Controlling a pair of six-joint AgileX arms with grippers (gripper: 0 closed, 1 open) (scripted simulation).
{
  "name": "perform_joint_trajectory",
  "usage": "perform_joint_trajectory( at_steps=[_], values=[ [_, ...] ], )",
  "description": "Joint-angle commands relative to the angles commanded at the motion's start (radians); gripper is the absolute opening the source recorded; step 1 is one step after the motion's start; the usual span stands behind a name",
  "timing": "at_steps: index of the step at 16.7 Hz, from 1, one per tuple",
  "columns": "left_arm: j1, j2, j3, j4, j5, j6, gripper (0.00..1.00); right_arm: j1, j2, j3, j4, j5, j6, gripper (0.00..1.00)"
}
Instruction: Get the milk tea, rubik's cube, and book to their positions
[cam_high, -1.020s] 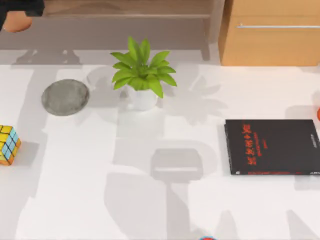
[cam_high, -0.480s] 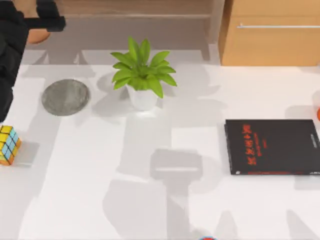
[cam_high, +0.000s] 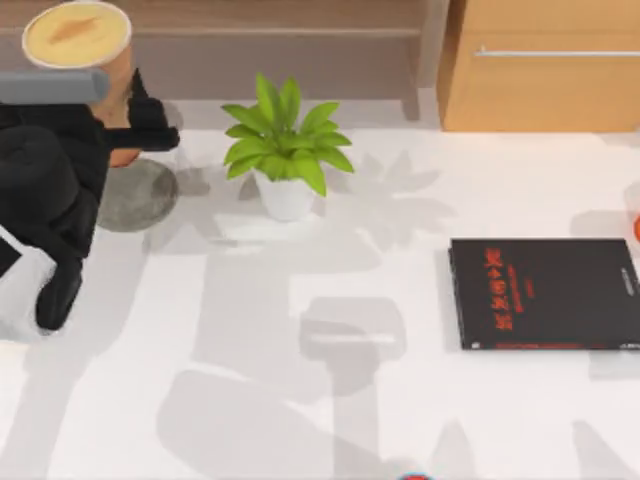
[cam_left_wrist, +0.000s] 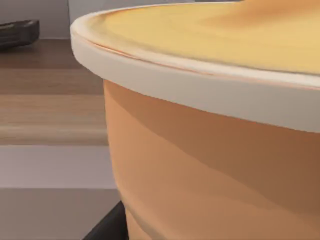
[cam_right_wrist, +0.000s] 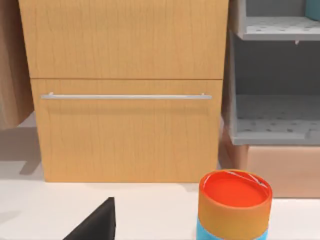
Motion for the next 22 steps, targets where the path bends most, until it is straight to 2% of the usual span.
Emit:
perform_joint_trajectory(
  at_steps=[7, 15, 20, 22],
  values=[
    [0.003, 0.023, -0.002, 0.017, -0.001, 0.002, 0.00, 0.000, 0.000, 0.000, 0.000, 0.000, 0.000, 1.00],
    [-0.002, 0.143, -0.001, 0.134, -0.001, 0.000, 0.00, 0.000, 0.000, 0.000, 0.000, 0.000, 0.000, 1.00],
    [-0.002, 0.155, -0.001, 0.146, -0.001, 0.000, 0.00, 0.000, 0.000, 0.000, 0.000, 0.000, 0.000, 1.00],
    [-0.002, 0.155, -0.001, 0.146, -0.001, 0.000, 0.15, 0.000, 0.000, 0.000, 0.000, 0.000, 0.000, 1.00]
  ],
)
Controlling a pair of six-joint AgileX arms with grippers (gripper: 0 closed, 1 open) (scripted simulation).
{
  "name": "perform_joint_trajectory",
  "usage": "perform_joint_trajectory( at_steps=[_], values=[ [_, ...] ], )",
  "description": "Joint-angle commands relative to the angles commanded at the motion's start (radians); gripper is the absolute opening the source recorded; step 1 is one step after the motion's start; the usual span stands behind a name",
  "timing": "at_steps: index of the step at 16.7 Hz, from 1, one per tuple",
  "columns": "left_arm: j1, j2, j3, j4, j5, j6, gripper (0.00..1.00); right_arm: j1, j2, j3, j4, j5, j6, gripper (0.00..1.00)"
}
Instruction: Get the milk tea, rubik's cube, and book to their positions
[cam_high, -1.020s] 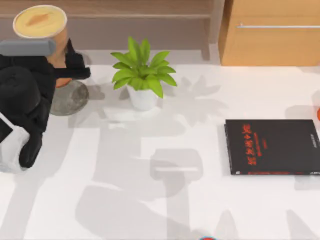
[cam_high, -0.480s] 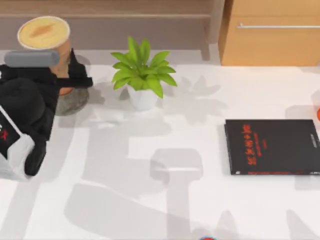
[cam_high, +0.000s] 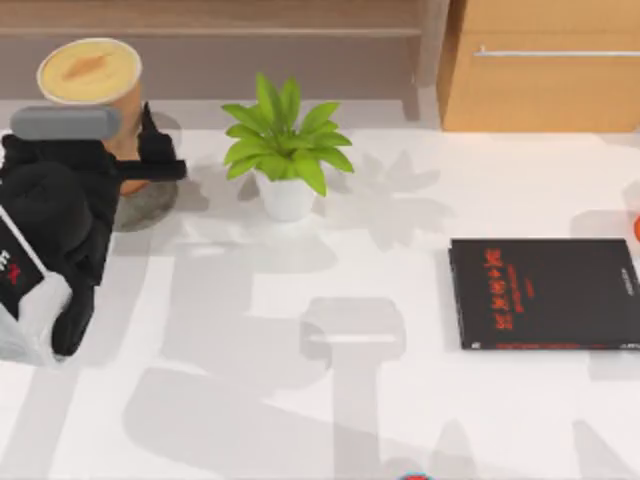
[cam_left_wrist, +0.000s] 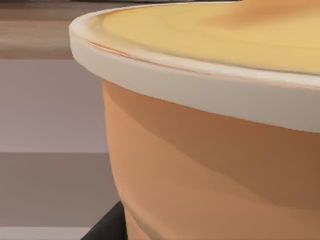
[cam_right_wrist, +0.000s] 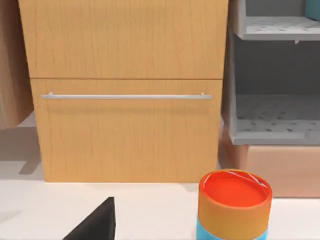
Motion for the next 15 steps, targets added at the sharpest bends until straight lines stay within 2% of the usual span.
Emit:
perform_joint_trajectory(
  at_steps=[11, 15],
  values=[
    [0.000, 0.000, 0.000, 0.000, 0.000, 0.000, 0.98, 0.000, 0.000, 0.000, 0.000, 0.000, 0.000, 1.00],
    [0.000, 0.000, 0.000, 0.000, 0.000, 0.000, 1.00, 0.000, 0.000, 0.000, 0.000, 0.000, 0.000, 1.00]
  ],
)
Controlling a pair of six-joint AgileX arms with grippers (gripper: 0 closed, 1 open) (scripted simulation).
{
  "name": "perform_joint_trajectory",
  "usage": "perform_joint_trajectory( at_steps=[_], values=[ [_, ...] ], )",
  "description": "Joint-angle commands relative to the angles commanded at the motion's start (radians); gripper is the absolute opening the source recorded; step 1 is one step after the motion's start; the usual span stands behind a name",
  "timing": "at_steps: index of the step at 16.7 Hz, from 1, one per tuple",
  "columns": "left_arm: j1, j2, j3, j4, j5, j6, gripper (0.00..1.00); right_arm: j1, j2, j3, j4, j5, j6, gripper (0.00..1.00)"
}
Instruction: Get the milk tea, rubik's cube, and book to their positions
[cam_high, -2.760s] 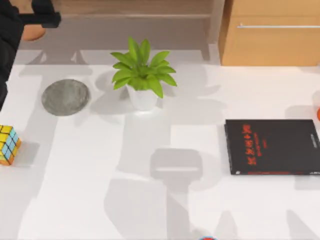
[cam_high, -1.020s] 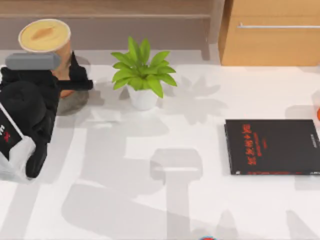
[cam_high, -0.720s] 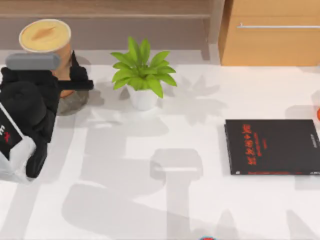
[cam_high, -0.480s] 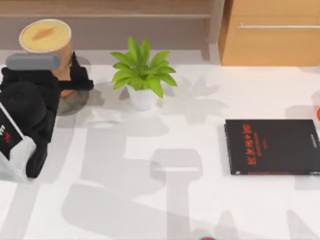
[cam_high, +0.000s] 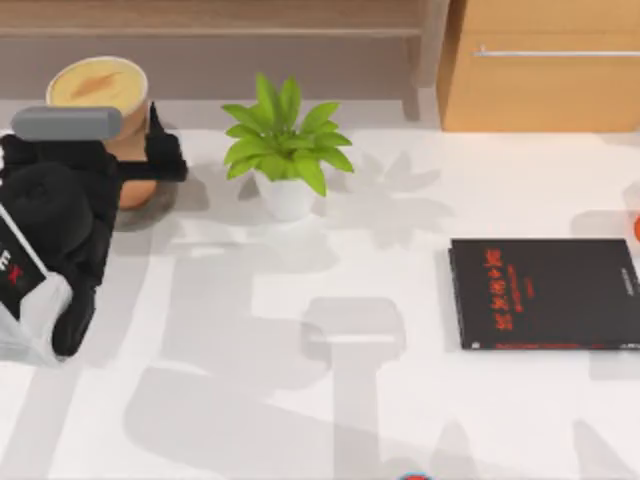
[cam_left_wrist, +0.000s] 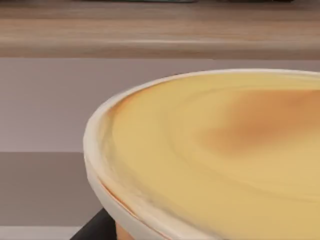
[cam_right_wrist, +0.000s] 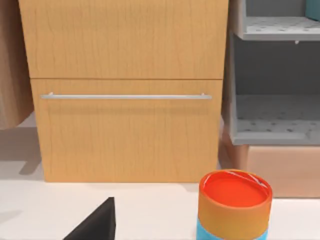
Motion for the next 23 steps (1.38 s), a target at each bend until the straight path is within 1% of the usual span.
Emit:
perform_joint_trajectory(
  at_steps=[6, 12, 15, 18, 23],
  values=[
    [0.001, -0.001, -0.003, 0.002, 0.000, 0.000, 1.00, 0.000, 0.000, 0.000, 0.000, 0.000, 0.000, 1.00],
    [-0.015, -0.037, -0.114, 0.077, -0.016, 0.001, 1.00, 0.000, 0.000, 0.000, 0.000, 0.000, 0.000, 1.00],
    [-0.016, -0.041, -0.125, 0.084, -0.018, 0.001, 1.00, 0.000, 0.000, 0.000, 0.000, 0.000, 0.000, 1.00],
    [-0.013, -0.052, -0.126, 0.069, -0.018, 0.001, 1.00, 0.000, 0.000, 0.000, 0.000, 0.000, 0.000, 1.00],
    [-0.017, -0.221, -0.172, -0.055, -0.028, 0.002, 1.00, 0.000, 0.000, 0.000, 0.000, 0.000, 0.000, 1.00]
  ],
)
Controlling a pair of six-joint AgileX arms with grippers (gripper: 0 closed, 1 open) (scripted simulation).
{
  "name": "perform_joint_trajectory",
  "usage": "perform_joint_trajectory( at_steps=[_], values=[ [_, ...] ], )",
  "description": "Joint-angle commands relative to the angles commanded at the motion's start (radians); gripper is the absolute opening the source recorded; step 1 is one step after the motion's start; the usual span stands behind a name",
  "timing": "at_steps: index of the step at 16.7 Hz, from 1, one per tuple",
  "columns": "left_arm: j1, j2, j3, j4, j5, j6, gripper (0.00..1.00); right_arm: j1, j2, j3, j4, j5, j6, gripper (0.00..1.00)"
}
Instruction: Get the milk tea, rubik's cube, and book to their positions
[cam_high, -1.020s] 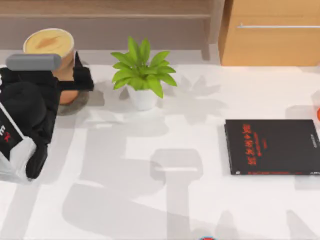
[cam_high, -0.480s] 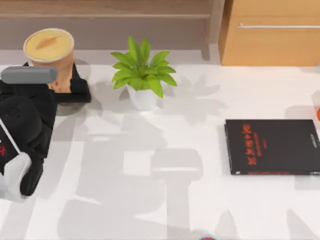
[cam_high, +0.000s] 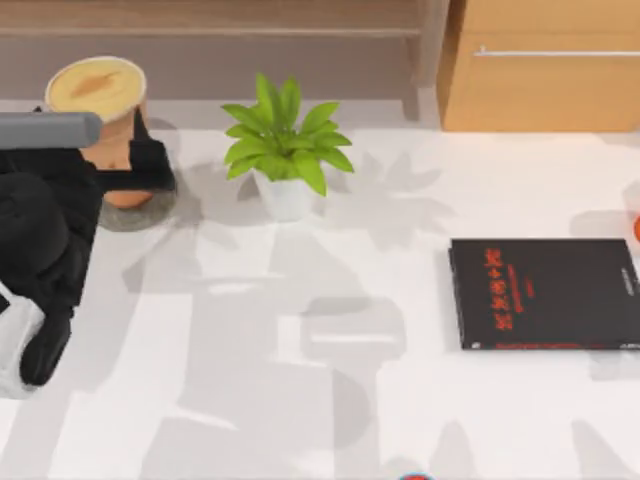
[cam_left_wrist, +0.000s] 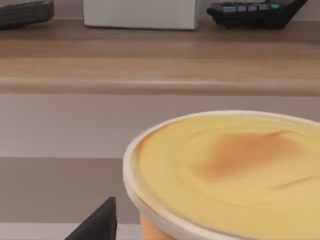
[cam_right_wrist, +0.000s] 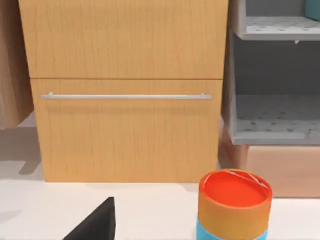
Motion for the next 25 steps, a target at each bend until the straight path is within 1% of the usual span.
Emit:
perform_joint_trajectory(
  at_steps=[4, 10, 12, 14, 16, 18, 21, 25],
  values=[
    [-0.007, -0.108, -0.028, -0.077, -0.006, 0.001, 1.00, 0.000, 0.000, 0.000, 0.000, 0.000, 0.000, 1.00],
    [-0.001, -0.114, -0.017, -0.087, -0.003, 0.006, 1.00, 0.000, 0.000, 0.000, 0.000, 0.000, 0.000, 1.00],
    [0.008, -0.138, 0.022, -0.138, 0.009, 0.032, 1.00, 0.000, 0.000, 0.000, 0.000, 0.000, 0.000, 1.00],
    [0.030, -0.165, 0.084, -0.231, 0.027, 0.074, 1.00, 0.000, 0.000, 0.000, 0.000, 0.000, 0.000, 1.00],
    [0.066, -0.189, 0.162, -0.366, 0.047, 0.127, 1.00, 0.000, 0.000, 0.000, 0.000, 0.000, 0.000, 1.00],
    [0.115, -0.209, 0.254, -0.544, 0.066, 0.183, 1.00, 0.000, 0.000, 0.000, 0.000, 0.000, 0.000, 1.00],
    [0.200, -0.232, 0.406, -0.871, 0.092, 0.262, 1.00, 0.000, 0.000, 0.000, 0.000, 0.000, 0.000, 1.00],
    [0.302, -0.242, 0.602, -1.360, 0.122, 0.334, 1.00, 0.000, 0.000, 0.000, 0.000, 0.000, 0.000, 1.00]
  ],
)
